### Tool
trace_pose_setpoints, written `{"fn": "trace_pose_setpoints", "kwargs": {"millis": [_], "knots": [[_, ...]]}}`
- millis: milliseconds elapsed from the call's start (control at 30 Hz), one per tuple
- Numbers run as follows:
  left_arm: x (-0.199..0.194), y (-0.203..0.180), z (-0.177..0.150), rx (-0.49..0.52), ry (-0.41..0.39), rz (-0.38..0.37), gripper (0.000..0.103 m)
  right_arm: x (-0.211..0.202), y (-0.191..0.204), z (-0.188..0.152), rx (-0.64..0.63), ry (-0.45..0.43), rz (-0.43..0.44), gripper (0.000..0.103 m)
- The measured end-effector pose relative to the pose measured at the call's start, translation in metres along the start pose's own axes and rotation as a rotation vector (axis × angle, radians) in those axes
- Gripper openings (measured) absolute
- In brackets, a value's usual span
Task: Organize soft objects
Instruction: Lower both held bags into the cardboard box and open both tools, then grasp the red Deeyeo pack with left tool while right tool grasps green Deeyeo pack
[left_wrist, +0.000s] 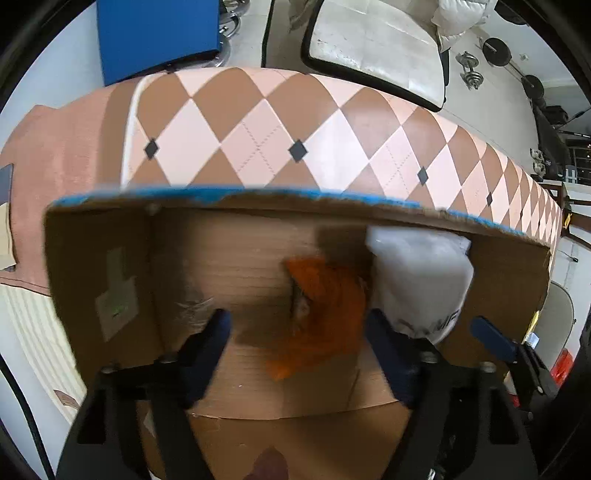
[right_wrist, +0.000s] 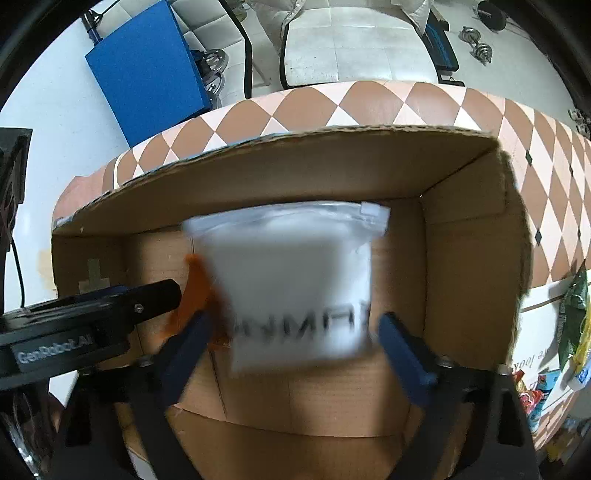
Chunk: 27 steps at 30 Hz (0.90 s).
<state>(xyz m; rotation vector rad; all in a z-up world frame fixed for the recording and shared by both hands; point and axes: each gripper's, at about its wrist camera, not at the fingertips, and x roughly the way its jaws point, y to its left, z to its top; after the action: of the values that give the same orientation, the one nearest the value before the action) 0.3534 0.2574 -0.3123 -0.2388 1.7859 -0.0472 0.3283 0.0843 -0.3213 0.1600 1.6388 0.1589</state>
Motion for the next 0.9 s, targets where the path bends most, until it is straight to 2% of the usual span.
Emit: {"fn": "trace_pose_setpoints", "kwargs": {"millis": [33, 133, 267, 467, 700, 867, 900], "knots": [[-0.003, 0.002, -0.004, 0.001, -0.014, 0.010, 0.086, -0.001, -0.001, 0.005, -0.008, 0.001, -0.002, 0.099], [-0.013, 0.005, -0.018, 0.009, -0.056, 0.051, 0.097, -0.009, 0.005, -0.003, -0.031, -0.005, -0.021, 0.103], [-0.022, 0.010, -0.040, 0.014, -0.118, 0.080, 0.098, -0.024, 0.010, -0.014, -0.060, -0.042, -0.052, 0.103], [-0.036, 0.016, -0.077, -0.006, -0.208, 0.084, 0.099, -0.044, 0.018, -0.041, -0.097, -0.087, -0.084, 0.103], [-0.067, 0.009, -0.123, -0.014, -0.335, 0.135, 0.099, -0.071, 0.018, -0.079, -0.115, -0.162, -0.078, 0.103], [-0.081, 0.003, -0.155, -0.017, -0.405, 0.136, 0.099, -0.094, 0.018, -0.107, -0.129, -0.208, -0.068, 0.103], [-0.083, 0.000, -0.161, -0.017, -0.422, 0.141, 0.102, -0.097, 0.017, -0.113, -0.129, -0.214, -0.062, 0.103]]}}
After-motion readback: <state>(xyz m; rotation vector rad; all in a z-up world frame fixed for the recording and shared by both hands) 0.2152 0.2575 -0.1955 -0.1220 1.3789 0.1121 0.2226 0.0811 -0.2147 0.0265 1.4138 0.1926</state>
